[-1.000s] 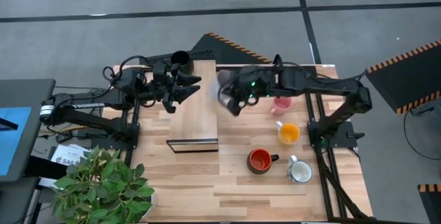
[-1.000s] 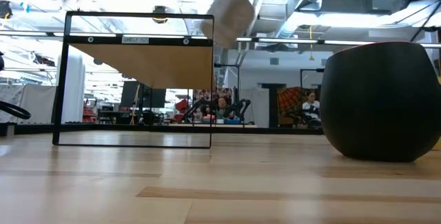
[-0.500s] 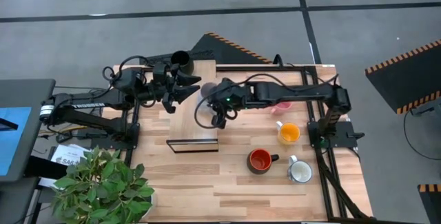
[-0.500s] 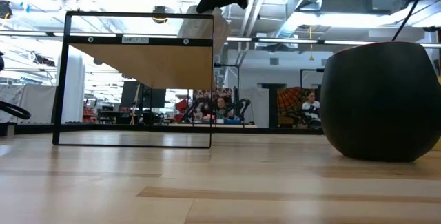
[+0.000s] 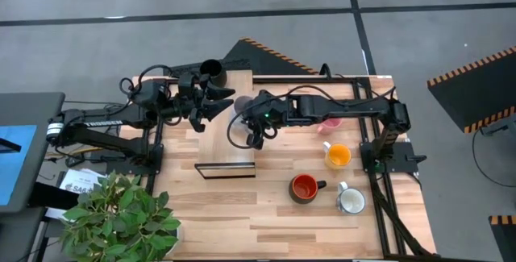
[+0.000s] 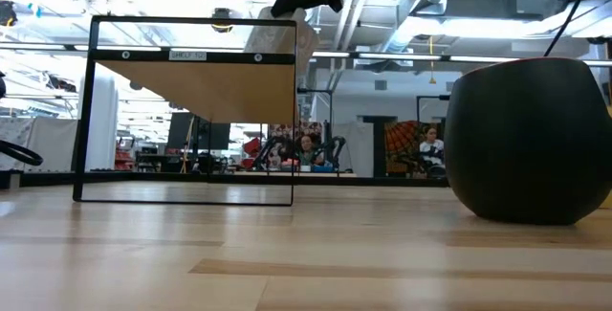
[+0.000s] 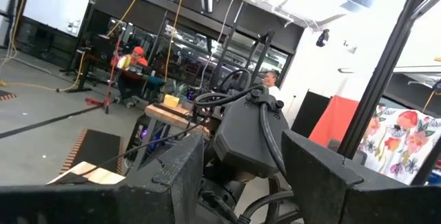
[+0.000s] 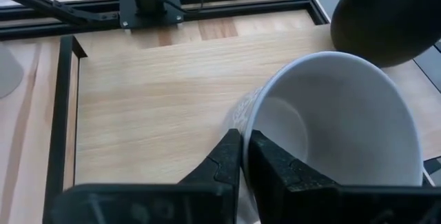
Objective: Place coffee mugs
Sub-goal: Put the gray mug on the shelf
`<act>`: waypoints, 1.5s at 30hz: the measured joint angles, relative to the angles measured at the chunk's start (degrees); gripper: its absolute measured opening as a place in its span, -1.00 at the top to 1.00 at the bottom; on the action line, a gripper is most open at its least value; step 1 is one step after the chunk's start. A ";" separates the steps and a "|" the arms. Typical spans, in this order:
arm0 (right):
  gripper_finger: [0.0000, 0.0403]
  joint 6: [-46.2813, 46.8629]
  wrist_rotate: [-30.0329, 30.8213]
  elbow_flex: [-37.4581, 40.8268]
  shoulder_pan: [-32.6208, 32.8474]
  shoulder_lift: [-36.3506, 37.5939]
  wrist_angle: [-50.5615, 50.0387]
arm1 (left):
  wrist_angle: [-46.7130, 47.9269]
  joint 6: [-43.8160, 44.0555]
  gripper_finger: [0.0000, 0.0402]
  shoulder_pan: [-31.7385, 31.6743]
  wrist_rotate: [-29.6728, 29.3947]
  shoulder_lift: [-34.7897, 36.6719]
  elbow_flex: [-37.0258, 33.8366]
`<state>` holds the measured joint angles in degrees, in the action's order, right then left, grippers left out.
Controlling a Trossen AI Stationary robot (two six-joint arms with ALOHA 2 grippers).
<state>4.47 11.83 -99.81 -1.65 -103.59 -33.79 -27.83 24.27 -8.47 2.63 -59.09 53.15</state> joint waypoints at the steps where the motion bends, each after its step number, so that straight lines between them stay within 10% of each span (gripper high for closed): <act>1: 0.74 -0.01 -0.15 0.00 0.00 0.00 0.00 | 0.00 0.00 0.10 0.00 0.00 0.00 0.00; 24: -0.06 -0.48 -0.03 0.00 -1.66 5.45 -0.46 | 0.04 0.92 0.10 -0.01 0.01 0.00 0.00; 34: -0.03 7.82 0.09 16.18 2.89 21.17 -10.24 | 0.13 0.98 0.10 0.00 -0.01 0.00 0.00; 45: 0.71 34.50 0.05 43.43 12.24 24.98 32.84 | 0.13 0.37 0.10 0.00 -0.06 0.00 0.00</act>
<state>38.97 11.88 -56.38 10.59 -78.61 -0.96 -27.70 24.64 -8.47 2.57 -59.09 53.15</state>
